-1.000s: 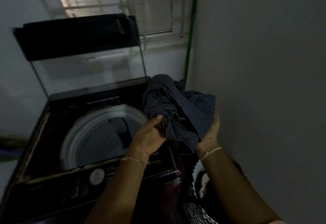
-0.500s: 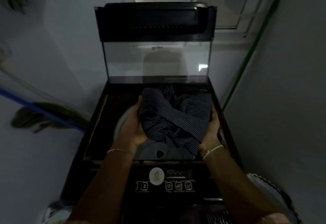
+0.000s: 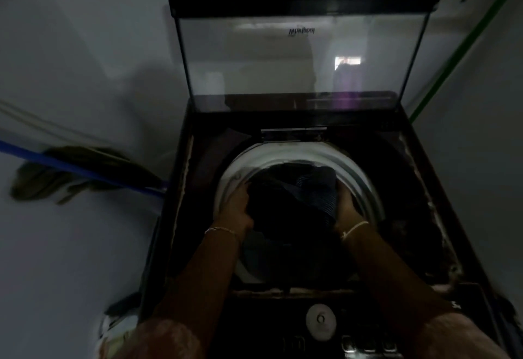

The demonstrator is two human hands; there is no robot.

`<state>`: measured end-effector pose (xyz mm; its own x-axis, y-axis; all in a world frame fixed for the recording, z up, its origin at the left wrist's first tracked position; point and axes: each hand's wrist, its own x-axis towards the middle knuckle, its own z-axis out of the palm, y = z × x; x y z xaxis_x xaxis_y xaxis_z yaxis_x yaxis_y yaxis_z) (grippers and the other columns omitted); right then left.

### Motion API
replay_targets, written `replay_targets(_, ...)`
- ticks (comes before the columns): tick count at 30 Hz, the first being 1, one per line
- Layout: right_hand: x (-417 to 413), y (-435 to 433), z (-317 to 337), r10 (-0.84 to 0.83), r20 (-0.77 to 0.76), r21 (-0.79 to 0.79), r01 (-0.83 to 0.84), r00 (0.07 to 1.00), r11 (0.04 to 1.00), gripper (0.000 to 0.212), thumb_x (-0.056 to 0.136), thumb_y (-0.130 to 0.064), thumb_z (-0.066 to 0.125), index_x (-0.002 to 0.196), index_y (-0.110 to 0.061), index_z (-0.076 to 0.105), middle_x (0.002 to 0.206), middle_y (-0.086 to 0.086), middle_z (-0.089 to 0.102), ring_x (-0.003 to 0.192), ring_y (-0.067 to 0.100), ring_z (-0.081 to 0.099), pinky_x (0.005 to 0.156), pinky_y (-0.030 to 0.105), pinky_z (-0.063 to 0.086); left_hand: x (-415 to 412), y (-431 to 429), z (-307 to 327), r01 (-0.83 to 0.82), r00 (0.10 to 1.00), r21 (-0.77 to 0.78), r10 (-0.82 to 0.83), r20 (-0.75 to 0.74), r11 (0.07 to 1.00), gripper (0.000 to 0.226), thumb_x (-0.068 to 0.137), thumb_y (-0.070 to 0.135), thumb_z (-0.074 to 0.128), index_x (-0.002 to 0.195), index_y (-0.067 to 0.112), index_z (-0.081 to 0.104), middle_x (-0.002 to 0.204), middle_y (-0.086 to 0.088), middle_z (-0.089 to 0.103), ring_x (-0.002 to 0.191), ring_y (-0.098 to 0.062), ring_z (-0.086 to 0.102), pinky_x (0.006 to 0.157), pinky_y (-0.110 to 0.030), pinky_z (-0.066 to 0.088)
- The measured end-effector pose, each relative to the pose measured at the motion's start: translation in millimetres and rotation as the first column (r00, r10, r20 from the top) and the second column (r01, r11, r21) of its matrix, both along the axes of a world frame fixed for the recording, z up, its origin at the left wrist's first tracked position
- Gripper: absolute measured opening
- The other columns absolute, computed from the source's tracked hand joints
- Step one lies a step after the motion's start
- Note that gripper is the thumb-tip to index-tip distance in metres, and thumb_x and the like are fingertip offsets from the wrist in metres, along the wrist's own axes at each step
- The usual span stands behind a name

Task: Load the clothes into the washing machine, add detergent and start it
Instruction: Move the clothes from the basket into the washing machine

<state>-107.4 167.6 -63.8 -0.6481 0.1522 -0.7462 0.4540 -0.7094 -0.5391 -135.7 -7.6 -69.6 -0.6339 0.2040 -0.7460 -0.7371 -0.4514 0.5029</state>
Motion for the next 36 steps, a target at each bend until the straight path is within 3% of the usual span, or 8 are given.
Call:
replay_targets(2, -12, 0, -11, -0.001, 0.035, 0.024, 0.000, 0.999, 1.000, 0.057, 0.103, -0.039, 0.020, 0.144, -0.002, 0.035, 0.133, 0.021, 0.051, 0.123, 0.037, 0.046, 0.091, 0.036, 0.039, -7, 1, -13, 0.021, 0.999, -0.086, -0.017, 0.042, 0.996, 0.038, 0.100, 0.031, 0.044, 0.122, 0.004, 0.059, 0.107, -0.018, 0.064, 0.116, -0.029, 0.054, 0.096, -0.035, 0.041)
replay_targets(9, -38, 2, -52, -0.028, 0.084, 0.009, 0.027, 0.996, 1.000, 0.036, 0.106, -0.024, 0.016, 0.126, -0.019, 0.045, 0.091, 0.015, 0.052, 0.080, 0.024, 0.050, 0.087, 0.026, 0.042, -28, 6, -68, -0.010, 0.983, -0.121, 0.032, 0.178, 0.993, 0.040, 0.102, 0.012, 0.037, 0.140, 0.004, 0.042, 0.142, -0.011, 0.046, 0.128, -0.028, 0.046, 0.097, -0.030, 0.040)
replay_targets(15, -30, 5, -67, 0.120, 0.188, -0.024, -0.117, 0.975, 0.993, 0.041, 0.104, -0.029, 0.024, 0.083, -0.007, 0.053, 0.067, 0.011, 0.062, 0.065, 0.023, 0.057, 0.066, 0.031, 0.050, -36, 8, -85, -0.007, 0.981, -0.168, 0.040, 0.191, 0.986, 0.037, 0.100, 0.022, 0.041, 0.129, 0.003, 0.054, 0.096, -0.013, 0.061, 0.096, -0.030, 0.058, 0.096, -0.035, 0.045)
replay_targets(19, -34, -5, -70, 0.116, 0.194, -0.008, -0.117, 0.974, 0.993, 0.035, 0.104, -0.021, 0.026, 0.088, -0.005, 0.053, 0.082, 0.011, 0.054, 0.074, 0.022, 0.050, 0.074, 0.030, 0.044, -34, 15, -74, 0.052, 0.981, -0.138, -0.025, 0.190, 0.989, 0.028, 0.098, 0.028, 0.044, 0.085, 0.010, 0.061, 0.068, -0.010, 0.063, 0.069, -0.025, 0.054, 0.054, -0.031, 0.054)
replay_targets(24, -36, -6, -67, 0.129, 0.171, -0.021, -0.127, 0.977, 0.992, 0.026, 0.100, -0.021, 0.036, 0.100, -0.005, 0.056, 0.092, 0.017, 0.057, 0.083, 0.028, 0.053, 0.099, 0.038, 0.040, -35, 22, -59, 0.112, 0.986, -0.145, -0.092, 0.138, 0.983, 0.027, 0.098, 0.033, 0.043, 0.088, 0.014, 0.059, 0.087, -0.005, 0.059, 0.077, -0.023, 0.054, 0.076, -0.036, 0.042)
replay_targets(29, -28, 3, -35, 0.196, 0.055, 0.103, -0.201, 0.979, 0.974, 0.025, 0.099, -0.024, 0.039, 0.095, -0.011, 0.060, 0.093, 0.007, 0.062, 0.080, 0.020, 0.057, 0.073, 0.032, 0.046, -25, 36, -25, 0.100, 0.995, -0.034, -0.099, 0.032, 0.994, 0.021, 0.097, 0.027, 0.043, 0.093, 0.016, 0.061, 0.108, -0.004, 0.064, 0.096, -0.022, 0.061, 0.086, -0.037, 0.043)
replay_targets(32, -12, 16, -10, 0.222, -0.029, 0.129, -0.216, 0.975, 0.968, 0.024, 0.100, -0.024, 0.037, 0.101, -0.014, 0.059, 0.097, 0.001, 0.063, 0.082, 0.014, 0.058, 0.075, 0.028, 0.043, -10, 51, 2, 0.073, 0.997, 0.093, -0.071, -0.021, 0.993, 0.034, 0.100, 0.028, 0.036, 0.125, 0.013, 0.055, 0.132, -0.005, 0.057, 0.118, -0.022, 0.055, 0.095, -0.037, 0.038)
replay_targets(36, 21, 48, 30, 0.184, -0.145, 0.118, -0.168, 0.972, 0.979, 0.025, 0.098, -0.023, 0.038, 0.090, -0.018, 0.061, 0.093, -0.001, 0.066, 0.083, 0.012, 0.060, 0.073, 0.026, 0.042, 16, 80, 33, 0.138, 0.989, 0.116, -0.130, -0.075, 0.984, 0.025, 0.097, 0.029, 0.044, 0.101, 0.014, 0.064, 0.116, -0.003, 0.067, 0.103, -0.018, 0.061, 0.098, -0.034, 0.039)
